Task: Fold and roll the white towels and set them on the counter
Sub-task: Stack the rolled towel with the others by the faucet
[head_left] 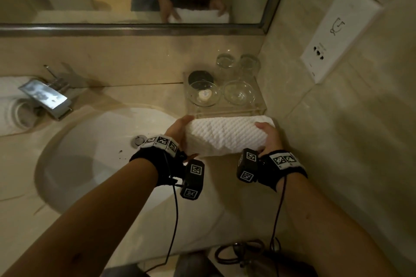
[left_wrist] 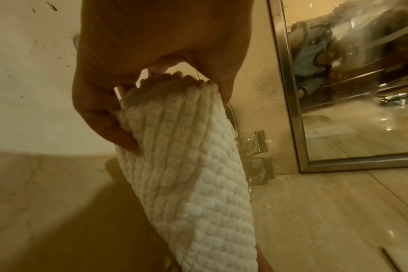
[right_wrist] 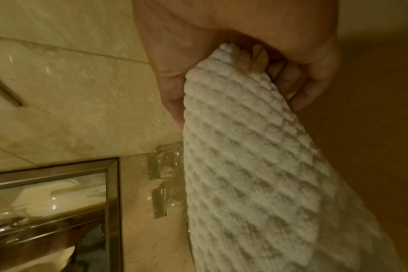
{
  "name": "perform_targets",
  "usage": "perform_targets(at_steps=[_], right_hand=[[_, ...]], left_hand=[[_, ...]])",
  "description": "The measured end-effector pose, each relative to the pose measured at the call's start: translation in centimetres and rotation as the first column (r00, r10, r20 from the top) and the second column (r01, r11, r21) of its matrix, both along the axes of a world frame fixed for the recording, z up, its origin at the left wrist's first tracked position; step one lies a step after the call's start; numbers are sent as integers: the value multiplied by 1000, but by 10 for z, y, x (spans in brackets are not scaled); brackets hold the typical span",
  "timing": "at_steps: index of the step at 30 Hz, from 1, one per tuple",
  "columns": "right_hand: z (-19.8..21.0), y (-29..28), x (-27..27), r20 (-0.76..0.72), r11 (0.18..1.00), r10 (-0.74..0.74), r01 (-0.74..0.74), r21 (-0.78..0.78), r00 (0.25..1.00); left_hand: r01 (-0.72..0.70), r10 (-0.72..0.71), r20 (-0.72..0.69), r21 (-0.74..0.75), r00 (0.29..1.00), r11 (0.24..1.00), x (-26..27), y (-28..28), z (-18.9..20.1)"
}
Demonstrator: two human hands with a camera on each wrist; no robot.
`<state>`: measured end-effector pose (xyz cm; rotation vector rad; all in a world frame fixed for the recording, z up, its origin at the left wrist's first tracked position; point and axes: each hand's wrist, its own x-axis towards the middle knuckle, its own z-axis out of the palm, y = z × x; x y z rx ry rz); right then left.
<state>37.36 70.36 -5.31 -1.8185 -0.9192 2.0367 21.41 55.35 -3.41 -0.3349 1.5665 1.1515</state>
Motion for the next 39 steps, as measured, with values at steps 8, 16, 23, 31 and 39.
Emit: perform_targets(at_steps=[8,16,23,31,39], right_hand=[[14,-23,22,-143,1000,-15,16,10,990],[21,-48,14,-133,990,138,-138,9,981],[40,-90,-35,-48,930,366,-366,21,929],[40,-194,-159,-68,803,594,-596,-16,801],[25,-341,-293,-153,716,683,-696,-54,714]], left_hand=[[81,-78,-48,53,996,995,-1,-26,-13],[138,-133,-39,181,990,974,-15,-68,-2],[100,-89,-78,161,993,982,-53,-132,15],[-102,107,-170,40,980,994,-145,-273,25],[-359,343,-248,-18,906,933,-259,-432,3]])
